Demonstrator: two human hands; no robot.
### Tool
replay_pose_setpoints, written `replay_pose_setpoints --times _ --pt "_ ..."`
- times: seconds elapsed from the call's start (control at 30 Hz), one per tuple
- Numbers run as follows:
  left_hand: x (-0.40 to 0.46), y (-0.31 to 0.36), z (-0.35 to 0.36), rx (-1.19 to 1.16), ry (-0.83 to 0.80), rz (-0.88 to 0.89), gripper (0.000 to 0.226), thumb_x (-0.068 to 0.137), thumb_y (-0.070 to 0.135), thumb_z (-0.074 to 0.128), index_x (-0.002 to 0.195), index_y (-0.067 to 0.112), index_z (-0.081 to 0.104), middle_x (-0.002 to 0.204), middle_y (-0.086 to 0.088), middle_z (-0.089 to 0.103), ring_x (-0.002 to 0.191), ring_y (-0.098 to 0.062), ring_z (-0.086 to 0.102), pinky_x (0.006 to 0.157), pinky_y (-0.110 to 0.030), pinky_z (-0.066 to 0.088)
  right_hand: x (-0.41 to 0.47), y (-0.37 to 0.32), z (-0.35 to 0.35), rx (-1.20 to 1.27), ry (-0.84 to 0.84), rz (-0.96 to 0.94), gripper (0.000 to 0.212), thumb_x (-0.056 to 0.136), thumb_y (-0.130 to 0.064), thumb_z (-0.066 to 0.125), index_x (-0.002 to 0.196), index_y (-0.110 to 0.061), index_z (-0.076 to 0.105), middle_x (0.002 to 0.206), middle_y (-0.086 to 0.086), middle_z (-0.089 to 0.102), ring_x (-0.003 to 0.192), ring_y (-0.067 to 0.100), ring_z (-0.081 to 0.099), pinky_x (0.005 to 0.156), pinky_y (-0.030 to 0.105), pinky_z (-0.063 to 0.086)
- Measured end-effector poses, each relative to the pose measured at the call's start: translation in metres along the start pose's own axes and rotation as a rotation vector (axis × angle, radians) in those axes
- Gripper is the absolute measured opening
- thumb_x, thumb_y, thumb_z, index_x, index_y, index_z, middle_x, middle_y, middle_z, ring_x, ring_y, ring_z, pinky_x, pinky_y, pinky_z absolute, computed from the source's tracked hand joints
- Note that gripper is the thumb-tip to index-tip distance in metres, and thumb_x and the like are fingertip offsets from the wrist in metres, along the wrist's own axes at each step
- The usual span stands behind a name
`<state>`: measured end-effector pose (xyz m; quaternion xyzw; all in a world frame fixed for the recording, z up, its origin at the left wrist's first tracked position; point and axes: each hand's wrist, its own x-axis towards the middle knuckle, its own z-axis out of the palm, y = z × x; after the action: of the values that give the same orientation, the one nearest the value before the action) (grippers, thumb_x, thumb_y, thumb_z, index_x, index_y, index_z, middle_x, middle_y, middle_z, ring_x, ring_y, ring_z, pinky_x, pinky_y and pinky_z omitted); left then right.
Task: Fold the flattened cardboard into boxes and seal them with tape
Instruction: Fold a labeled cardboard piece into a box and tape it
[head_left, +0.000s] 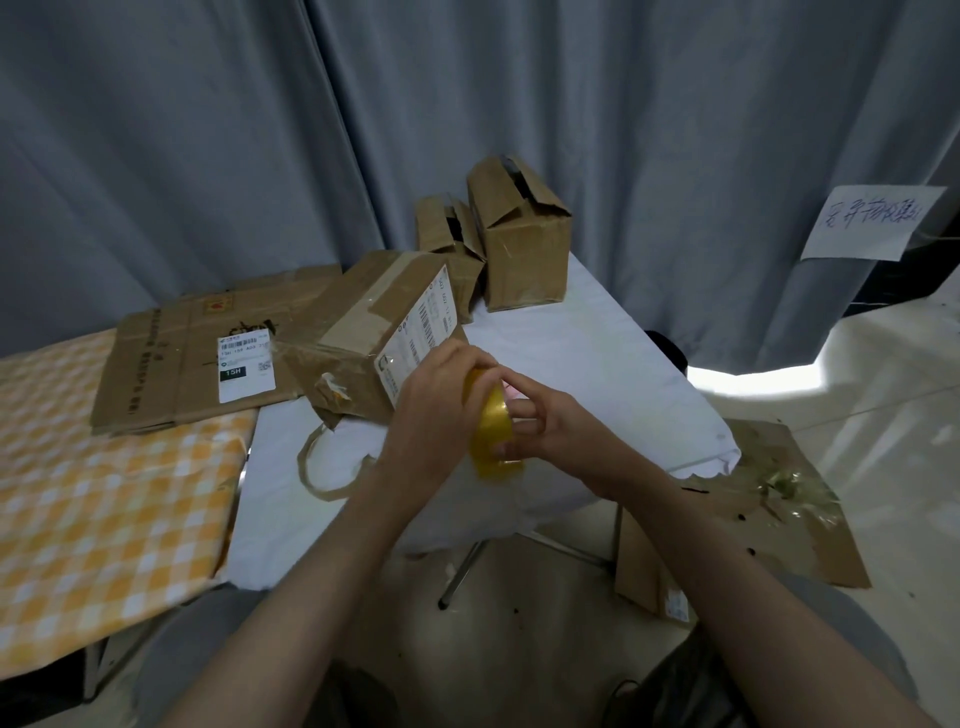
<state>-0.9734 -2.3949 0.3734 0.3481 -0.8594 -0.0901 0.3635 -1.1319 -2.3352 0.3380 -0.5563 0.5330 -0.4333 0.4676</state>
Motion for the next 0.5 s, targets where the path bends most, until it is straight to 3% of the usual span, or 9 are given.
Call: replay_pose_setpoints --times 0.13,0.3,0.5 --pt "0.018 -0.005 -0.033 0.086 -0.160 0.014 0.012 0.090 0.021 0.070 0.099 0.018 0.078 0.095 0.004 0.073 0.087 -0.007 0.062 0.085 -0.027 0.050 0.001 -0.004 0.002 -0.038 -0.056 0.010 0.086 0.085 -0.006 0.075 0.153 -0.030 0.029 0.121 -0.004 0.066 0.103 0.006 0.068 0.083 0.019 0.056" --pt "0.037 -0.005 -0.054 0.161 -0.386 0.015 0.007 0.083 0.023 0.078 0.090 0.023 0.078 0.089 0.006 0.073 0.083 -0.005 0.062 0.083 -0.028 0.054 0.001 -0.006 0.004 -0.102 -0.134 -0.007 0.095 0.086 -0.005 0.074 0.158 -0.028 0.017 0.124 0.000 0.066 0.112 0.017 0.066 0.100 0.041 0.053" --pt "0.058 -0.002 -0.066 0.271 -0.610 0.158 0.005 0.083 0.017 0.075 0.079 0.019 0.073 0.079 0.006 0.068 0.076 -0.007 0.062 0.075 -0.034 0.054 0.001 -0.008 0.003 -0.118 -0.182 -0.008 0.096 0.085 -0.001 0.073 0.158 -0.026 0.016 0.130 0.003 0.064 0.113 0.018 0.066 0.097 0.036 0.055"
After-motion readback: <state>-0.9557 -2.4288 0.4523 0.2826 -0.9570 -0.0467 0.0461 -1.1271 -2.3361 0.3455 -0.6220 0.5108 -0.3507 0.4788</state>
